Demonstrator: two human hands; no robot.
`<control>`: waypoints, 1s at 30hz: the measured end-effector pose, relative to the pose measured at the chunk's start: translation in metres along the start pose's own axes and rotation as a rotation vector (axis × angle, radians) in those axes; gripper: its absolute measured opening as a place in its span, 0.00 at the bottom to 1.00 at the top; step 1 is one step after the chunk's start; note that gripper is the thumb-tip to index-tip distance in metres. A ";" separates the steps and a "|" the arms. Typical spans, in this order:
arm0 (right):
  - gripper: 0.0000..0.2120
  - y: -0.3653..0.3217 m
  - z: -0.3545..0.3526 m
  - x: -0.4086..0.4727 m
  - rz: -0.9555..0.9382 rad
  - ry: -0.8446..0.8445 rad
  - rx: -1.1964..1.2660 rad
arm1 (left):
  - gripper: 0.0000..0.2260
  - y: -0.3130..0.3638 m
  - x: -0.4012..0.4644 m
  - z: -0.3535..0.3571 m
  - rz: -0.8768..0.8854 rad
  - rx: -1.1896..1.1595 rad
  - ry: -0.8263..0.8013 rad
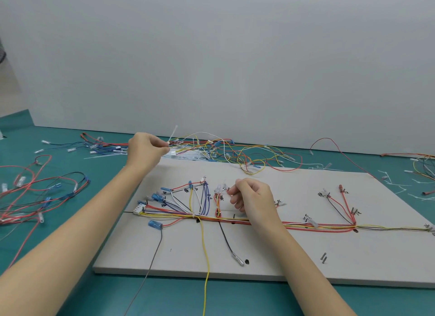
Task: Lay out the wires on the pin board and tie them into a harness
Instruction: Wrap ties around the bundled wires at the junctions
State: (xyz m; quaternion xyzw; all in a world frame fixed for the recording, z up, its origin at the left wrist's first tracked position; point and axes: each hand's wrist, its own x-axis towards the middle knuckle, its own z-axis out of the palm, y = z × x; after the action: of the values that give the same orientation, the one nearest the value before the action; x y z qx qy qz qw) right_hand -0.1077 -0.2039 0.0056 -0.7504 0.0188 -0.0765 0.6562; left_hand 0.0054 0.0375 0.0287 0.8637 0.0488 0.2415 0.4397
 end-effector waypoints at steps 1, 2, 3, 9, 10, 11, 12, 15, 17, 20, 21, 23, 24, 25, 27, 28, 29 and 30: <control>0.17 0.000 0.000 0.000 -0.005 0.007 0.009 | 0.04 0.005 -0.005 0.000 0.008 -0.018 -0.024; 0.16 0.001 0.000 0.000 -0.014 0.014 0.022 | 0.04 0.010 -0.010 0.000 0.011 -0.040 -0.052; 0.15 0.001 0.000 0.000 -0.026 0.023 0.037 | 0.04 0.016 -0.016 0.000 0.009 -0.066 -0.085; 0.05 -0.007 -0.003 -0.001 -0.065 0.031 0.205 | 0.07 0.047 -0.074 0.007 0.061 -0.238 -0.410; 0.07 -0.008 -0.003 -0.001 -0.045 -0.003 0.239 | 0.08 0.049 -0.085 0.010 0.081 -0.240 -0.456; 0.08 -0.010 -0.003 -0.001 -0.024 -0.041 0.254 | 0.10 0.049 -0.094 0.012 0.095 -0.229 -0.484; 0.09 -0.010 -0.003 -0.002 -0.011 -0.072 0.251 | 0.10 0.049 -0.102 0.014 0.105 -0.209 -0.495; 0.07 -0.010 -0.002 -0.003 0.000 -0.090 0.232 | 0.11 0.046 -0.114 0.016 0.127 -0.169 -0.489; 0.06 -0.009 -0.002 -0.003 -0.001 -0.065 0.226 | 0.11 0.045 -0.116 0.016 0.145 -0.176 -0.506; 0.06 -0.011 -0.005 -0.002 -0.017 -0.025 0.235 | 0.11 0.043 -0.119 0.015 0.192 -0.208 -0.503; 0.06 -0.012 -0.007 -0.001 -0.024 -0.003 0.252 | 0.09 0.042 -0.119 0.015 0.214 -0.207 -0.486; 0.07 -0.012 -0.015 0.003 -0.041 0.048 0.272 | 0.05 0.038 -0.119 0.014 0.265 -0.158 -0.473; 0.07 -0.012 -0.019 0.005 -0.045 0.068 0.268 | 0.04 0.036 -0.120 0.014 0.300 -0.116 -0.490; 0.08 -0.011 -0.024 0.007 -0.043 0.080 0.250 | 0.03 0.035 -0.121 0.014 0.345 -0.064 -0.522; 0.11 -0.008 -0.030 0.012 -0.012 0.081 0.164 | 0.03 0.034 -0.126 0.015 0.467 0.055 -0.582; 0.12 -0.005 -0.033 0.014 0.015 0.081 0.094 | 0.05 0.034 -0.129 0.017 0.527 0.108 -0.596; 0.14 -0.003 -0.035 0.016 0.039 0.089 0.006 | 0.06 0.034 -0.131 0.018 0.568 0.145 -0.600; 0.14 -0.001 -0.036 0.018 0.047 0.108 -0.104 | 0.06 0.035 -0.132 0.020 0.578 0.154 -0.600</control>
State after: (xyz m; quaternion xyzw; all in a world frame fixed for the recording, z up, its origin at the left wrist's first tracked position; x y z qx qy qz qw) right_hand -0.0949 -0.2419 0.0124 -0.7776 0.0758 -0.1001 0.6162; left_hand -0.1061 -0.0373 -0.0031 0.9042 -0.3078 0.0882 0.2826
